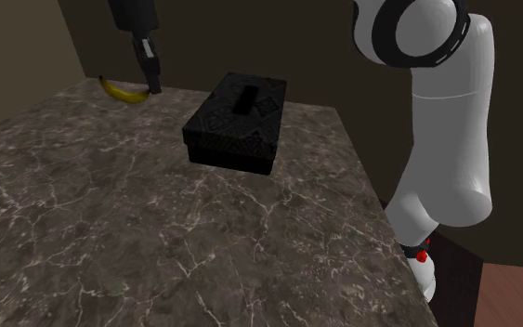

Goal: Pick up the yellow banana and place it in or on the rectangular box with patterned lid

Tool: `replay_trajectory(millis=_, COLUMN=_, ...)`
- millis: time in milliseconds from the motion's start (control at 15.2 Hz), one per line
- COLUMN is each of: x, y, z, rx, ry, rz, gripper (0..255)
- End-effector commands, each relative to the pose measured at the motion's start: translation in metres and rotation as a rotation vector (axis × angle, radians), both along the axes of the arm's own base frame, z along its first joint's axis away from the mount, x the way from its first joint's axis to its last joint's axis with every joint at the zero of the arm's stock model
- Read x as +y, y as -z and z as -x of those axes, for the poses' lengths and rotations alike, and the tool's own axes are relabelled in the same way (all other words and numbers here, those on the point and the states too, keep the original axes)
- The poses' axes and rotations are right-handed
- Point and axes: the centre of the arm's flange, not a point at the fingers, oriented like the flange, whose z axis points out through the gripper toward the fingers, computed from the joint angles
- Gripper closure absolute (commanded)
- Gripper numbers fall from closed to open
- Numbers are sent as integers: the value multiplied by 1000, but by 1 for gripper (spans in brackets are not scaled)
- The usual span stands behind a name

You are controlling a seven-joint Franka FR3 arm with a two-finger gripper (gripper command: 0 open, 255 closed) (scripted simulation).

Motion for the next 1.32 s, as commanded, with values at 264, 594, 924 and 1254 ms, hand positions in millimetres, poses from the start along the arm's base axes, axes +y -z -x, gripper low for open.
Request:
replay_trajectory(millis=264, x=-1, y=-32, z=-1, rx=1, ry=0, rz=0, gripper=255)
replay_trajectory(millis=594, x=-1, y=-54, z=-1, rx=1, ry=0, rz=0, gripper=255)
replay_trajectory(millis=924, x=-62, y=-51, z=24, rx=1, ry=0, rz=0, gripper=255)
replay_trajectory(millis=1254, x=-123, y=-48, z=49, rx=1, ry=0, rz=0, gripper=255)
